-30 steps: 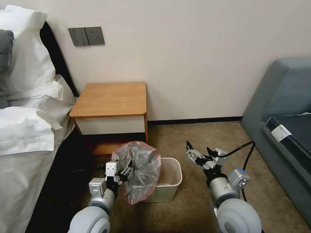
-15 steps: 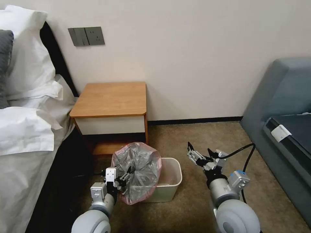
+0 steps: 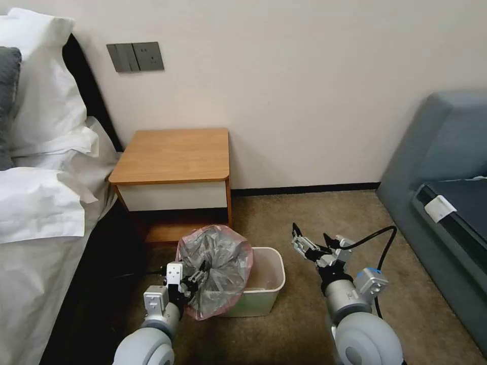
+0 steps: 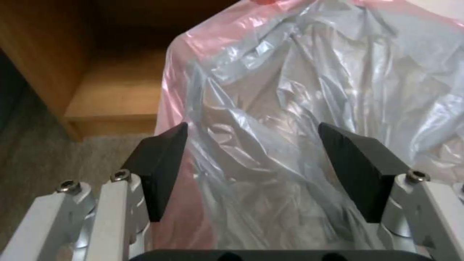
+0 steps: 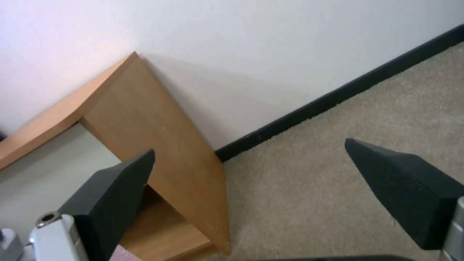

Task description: Pick up the garbage bag from the table and place it over the trash can.

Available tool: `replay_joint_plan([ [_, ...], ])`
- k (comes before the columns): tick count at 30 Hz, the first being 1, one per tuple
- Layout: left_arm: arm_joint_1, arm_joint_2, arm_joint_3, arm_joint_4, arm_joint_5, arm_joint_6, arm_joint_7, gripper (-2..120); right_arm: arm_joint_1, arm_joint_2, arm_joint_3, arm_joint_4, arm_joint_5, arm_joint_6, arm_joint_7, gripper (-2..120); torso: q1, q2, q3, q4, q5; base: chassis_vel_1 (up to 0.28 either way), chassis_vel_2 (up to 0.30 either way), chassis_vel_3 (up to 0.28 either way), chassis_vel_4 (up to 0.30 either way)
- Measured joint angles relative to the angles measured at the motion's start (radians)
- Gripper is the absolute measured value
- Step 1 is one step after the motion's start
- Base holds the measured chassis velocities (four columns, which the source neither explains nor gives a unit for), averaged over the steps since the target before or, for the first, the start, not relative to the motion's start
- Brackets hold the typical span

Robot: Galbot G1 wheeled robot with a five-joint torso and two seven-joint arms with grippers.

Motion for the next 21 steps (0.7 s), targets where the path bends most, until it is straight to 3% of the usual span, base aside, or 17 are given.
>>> replay_joint_plan([
  [21, -0.064, 0.001, 0.033, 0.053, 0.004, 0.058, -0.001, 68, 0.004, 0.012, -0.002, -0.026, -0.007, 0.004, -0.007, 100, 0.0, 0.0, 0.0, 0.0, 0.0, 0.0, 0.0, 0.0, 0.0],
])
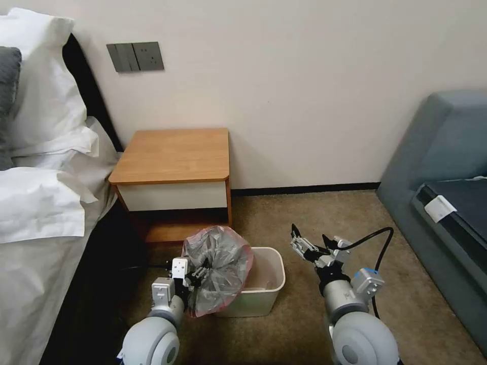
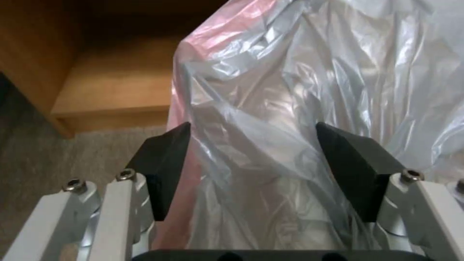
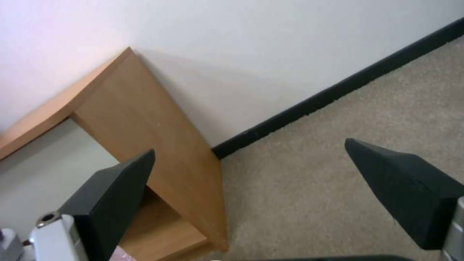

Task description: Pick up the garbage bag from the table and place it over the trash can.

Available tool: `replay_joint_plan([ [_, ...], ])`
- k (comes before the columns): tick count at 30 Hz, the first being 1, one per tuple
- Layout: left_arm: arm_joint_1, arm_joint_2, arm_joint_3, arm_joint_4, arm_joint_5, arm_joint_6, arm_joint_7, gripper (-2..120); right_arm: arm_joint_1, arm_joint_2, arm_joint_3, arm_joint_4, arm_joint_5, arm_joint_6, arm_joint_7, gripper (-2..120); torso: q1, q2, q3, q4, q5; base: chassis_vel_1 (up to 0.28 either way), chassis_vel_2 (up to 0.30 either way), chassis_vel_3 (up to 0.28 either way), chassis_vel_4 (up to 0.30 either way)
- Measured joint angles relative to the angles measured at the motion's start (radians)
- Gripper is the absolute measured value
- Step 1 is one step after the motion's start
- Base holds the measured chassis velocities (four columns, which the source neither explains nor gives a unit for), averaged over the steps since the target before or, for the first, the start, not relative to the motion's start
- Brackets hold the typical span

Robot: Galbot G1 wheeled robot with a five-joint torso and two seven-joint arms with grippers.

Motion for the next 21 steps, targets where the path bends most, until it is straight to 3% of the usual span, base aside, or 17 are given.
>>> replay_joint_plan([
  [21, -0.017, -0.011, 0.033, 0.017, -0.016, 0.026, -0.008, 67, -0.005, 0.01, -0.003, -0.014, -0.008, 0.004, -0.006, 100, 0.0, 0.0, 0.0, 0.0, 0.0001, 0.0, 0.0, 0.0, 0.0],
])
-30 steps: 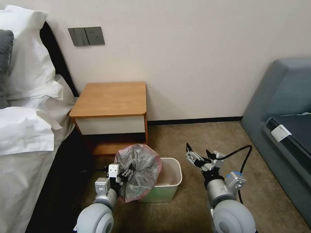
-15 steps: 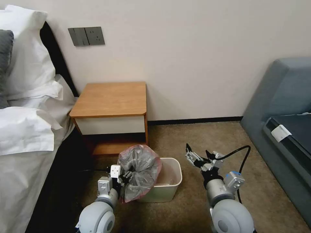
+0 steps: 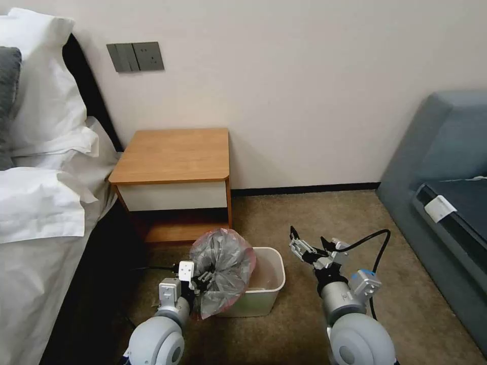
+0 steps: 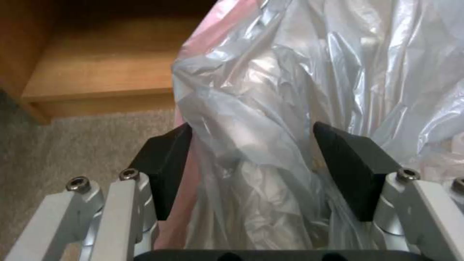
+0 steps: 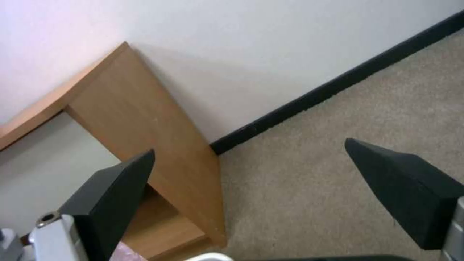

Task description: Pick up the garbage bag from the table and place it over the trash can.

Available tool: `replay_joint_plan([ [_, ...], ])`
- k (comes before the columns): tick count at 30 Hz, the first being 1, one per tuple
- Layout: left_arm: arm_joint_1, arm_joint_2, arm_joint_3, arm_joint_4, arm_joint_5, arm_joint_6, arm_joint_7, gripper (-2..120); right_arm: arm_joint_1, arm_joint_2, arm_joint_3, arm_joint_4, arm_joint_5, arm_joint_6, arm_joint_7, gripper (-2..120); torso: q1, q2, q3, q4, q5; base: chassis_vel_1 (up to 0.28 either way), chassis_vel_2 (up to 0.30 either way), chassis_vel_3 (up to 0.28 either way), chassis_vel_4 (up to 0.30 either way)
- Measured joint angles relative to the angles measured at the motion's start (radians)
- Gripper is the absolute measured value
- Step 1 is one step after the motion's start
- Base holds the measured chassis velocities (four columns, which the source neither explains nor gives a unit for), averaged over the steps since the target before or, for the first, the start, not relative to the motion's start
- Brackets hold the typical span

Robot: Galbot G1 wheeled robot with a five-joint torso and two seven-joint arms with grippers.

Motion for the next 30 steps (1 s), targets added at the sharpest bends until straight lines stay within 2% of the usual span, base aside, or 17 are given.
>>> replay_joint_plan([
  [4, -0.003, -0.001, 0.005, 0.004, 0.001, 0.0, 0.0, 61, 0.001, 0.002, 0.0, -0.004, 0.0, 0.001, 0.0, 100, 0.0, 0.0, 0.0, 0.0, 0.0001, 0.0, 0.0, 0.0, 0.0],
  [5, -0.006, -0.002, 0.008, 0.005, 0.001, 0.0, 0.0, 54, 0.002, 0.002, 0.0, -0.006, -0.001, 0.001, 0.0, 100, 0.0, 0.0, 0.0, 0.0, 0.0001, 0.0, 0.0, 0.0, 0.0],
  [7, -0.008, -0.002, 0.01, 0.006, 0.001, 0.003, 0.0, 51, 0.002, 0.003, 0.0, -0.006, -0.001, 0.001, -0.001, 100, 0.0, 0.0, 0.0, 0.0, 0.0, 0.0, 0.0, 0.0, 0.0],
  [8, -0.01, -0.003, 0.011, 0.006, 0.001, 0.008, 0.0, 44, 0.002, 0.003, 0.0, -0.007, -0.001, 0.001, -0.001, 100, 0.0, 0.0, 0.0, 0.0, 0.0, 0.0, 0.0, 0.0, 0.0],
  [9, -0.01, -0.003, 0.011, 0.006, 0.001, 0.008, 0.0, 44, 0.002, 0.003, 0.0, -0.007, -0.001, 0.001, -0.001, 100, 0.0, 0.0, 0.0, 0.0, 0.0, 0.0, 0.0, 0.0, 0.0],
  [11, -0.01, -0.003, 0.011, 0.007, 0.0, 0.012, -0.002, 32, 0.0, 0.005, 0.0, -0.009, -0.002, 0.002, -0.001, 100, 0.0, 0.0, 0.0, 0.0, 0.0001, 0.0, 0.0, 0.0, 0.0],
  [12, -0.01, -0.003, 0.011, 0.007, 0.0, 0.012, -0.002, 32, 0.0, 0.005, 0.0, -0.009, -0.002, 0.002, -0.001, 100, 0.0, 0.0, 0.0, 0.0, 0.0001, 0.0, 0.0, 0.0, 0.0],
  [15, -0.01, -0.004, 0.012, 0.008, -0.001, 0.013, -0.006, 23, 0.0, 0.005, 0.0, -0.01, -0.004, 0.002, -0.002, 100, 0.0, 0.0, 0.0, 0.0, 0.0001, 0.0, 0.0, 0.0, 0.0],
  [17, -0.01, -0.008, 0.013, 0.01, -0.01, 0.009, -0.009, 11, 0.0, 0.006, -0.001, -0.01, -0.004, 0.002, -0.003, 100, 0.0, 0.0, 0.0, 0.0, 0.0, 0.0, 0.0, 0.0, 0.0],
  [18, -0.01, -0.008, 0.013, 0.01, -0.01, 0.009, -0.009, 11, 0.0, 0.006, -0.001, -0.01, -0.004, 0.002, -0.003, 100, 0.0, 0.0, 0.0, 0.0, 0.0, 0.0, 0.0, 0.0, 0.0],
  [21, 0.0, -0.013, 0.013, 0.024, -0.017, -0.066, -0.007, 7, 0.002, 0.005, -0.003, -0.004, -0.005, 0.002, -0.004, 100, 0.0, 0.0, 0.0, -0.0001, 0.0, 0.0, 0.0, 0.0, 0.0],
  [22, 0.0, -0.013, 0.013, 0.024, -0.017, -0.066, -0.007, 7, 0.002, 0.005, -0.003, -0.004, -0.005, 0.002, -0.004, 100, 0.0, 0.0, 0.0, -0.0001, 0.0, 0.0, 0.0, 0.0, 0.0],
  [24, 0.017, -0.019, 0.009, 0.035, -0.018, -0.161, -0.007, 7, 0.006, 0.002, -0.007, 0.013, -0.004, 0.001, -0.011, 100, 0.0, 0.0, 0.0, 0.0, 0.0, 0.0, 0.0, 0.0, 0.0],
  [25, 0.017, -0.019, 0.009, 0.035, -0.018, -0.161, -0.007, 7, 0.006, 0.002, -0.007, 0.013, -0.004, 0.001, -0.011, 100, 0.0, 0.0, 0.0, 0.0, 0.0, 0.0, 0.0, 0.0, 0.0],
  [27, 0.037, -0.024, -0.003, 0.035, -0.021, -0.242, -0.005, 7, 0.008, -0.008, -0.008, 0.037, -0.004, -0.004, -0.039, 100, 0.0, 0.0, 0.0, 0.0, 0.0, 0.0, 0.0, 0.0, 0.0],
  [28, 0.037, -0.024, -0.003, 0.035, -0.021, -0.242, -0.005, 7, 0.008, -0.008, -0.008, 0.037, -0.004, -0.004, -0.039, 100, 0.0, 0.0, 0.0, 0.0, 0.0, 0.0, 0.0, 0.0, 0.0],
  [30, 0.054, -0.027, -0.022, 0.032, -0.015, -0.322, 0.007, 7, 0.01, -0.029, -0.008, 0.071, -0.008, -0.014, -0.098, 100, 0.0, 0.0, 0.0, 0.0, 0.0, 0.0, 0.0, 0.0, 0.0],
])
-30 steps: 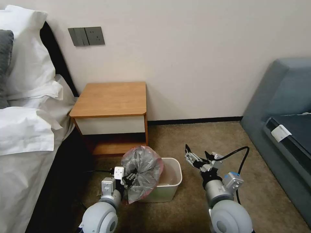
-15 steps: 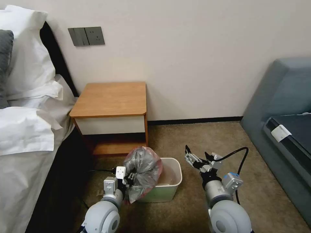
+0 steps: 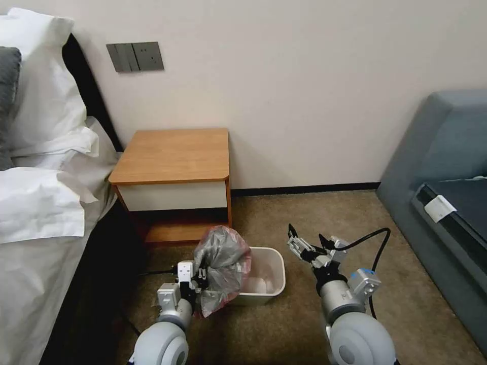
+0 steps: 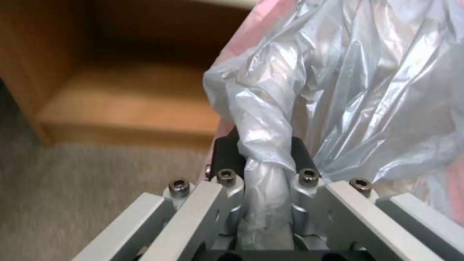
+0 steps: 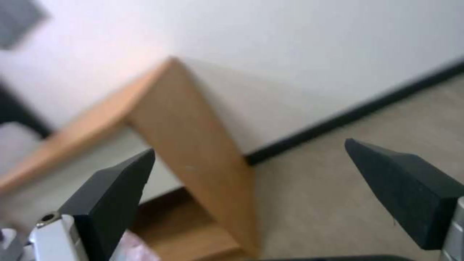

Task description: Pick up the garbage bag from the table and place it over the trash can.

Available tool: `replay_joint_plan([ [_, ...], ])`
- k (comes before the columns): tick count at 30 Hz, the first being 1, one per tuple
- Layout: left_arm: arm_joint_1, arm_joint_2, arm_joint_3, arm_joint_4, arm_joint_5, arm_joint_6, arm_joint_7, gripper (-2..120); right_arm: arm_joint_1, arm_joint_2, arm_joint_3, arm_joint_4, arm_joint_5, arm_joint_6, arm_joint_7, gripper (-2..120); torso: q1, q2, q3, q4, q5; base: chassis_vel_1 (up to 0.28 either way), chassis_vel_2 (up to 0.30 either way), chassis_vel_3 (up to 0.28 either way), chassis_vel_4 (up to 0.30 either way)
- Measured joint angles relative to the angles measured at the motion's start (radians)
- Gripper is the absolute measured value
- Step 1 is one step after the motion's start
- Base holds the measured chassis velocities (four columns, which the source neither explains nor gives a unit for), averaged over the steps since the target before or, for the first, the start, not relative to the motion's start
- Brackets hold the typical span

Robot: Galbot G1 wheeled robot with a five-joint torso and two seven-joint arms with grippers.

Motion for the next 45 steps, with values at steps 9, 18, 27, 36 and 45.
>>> replay_joint_plan([
  [9, 0.018, -0.009, -0.085, -0.038, 0.089, -0.17, 0.142, 7, 0.093, -0.162, -0.019, 0.069, 0.094, -0.078, -0.25, 100, 0.0, 0.0, 0.0, 0.0, 0.0002, 0.0, 0.0, 0.0, 0.0],
  [18, 0.036, -0.009, -0.114, -0.042, 0.168, -0.284, 0.257, 7, 0.276, -0.323, -0.051, -0.031, 0.137, -0.139, -0.522, 100, 0.0, 0.0, 0.0, 0.0001, -0.0001, 0.0, 0.0, 0.0, 0.0],
  [27, 0.052, -0.024, -0.118, -0.046, 0.215, -0.36, 0.306, 7, 0.395, -0.327, -0.128, -0.104, 0.238, -0.166, -0.558, 100, 0.0, 0.0, 0.0, 0.0, 0.0, 0.0, 0.0, 0.0, 0.0],
  [36, 0.058, -0.031, -0.117, -0.055, 0.222, -0.369, 0.31, 7, 0.429, -0.293, -0.174, -0.163, 0.243, -0.169, -0.548, 89, 0.0, 0.0, 0.0, 0.0, 0.0, 0.0, 0.0, 0.0, 0.0],
  [45, 0.057, -0.029, -0.119, -0.059, 0.203, -0.359, 0.309, 7, 0.429, -0.27, -0.175, -0.187, 0.24, -0.166, -0.546, 56, 0.0, 0.0, 0.0, 0.0, 0.0, 0.0, 0.0, 0.0, 0.0],
])
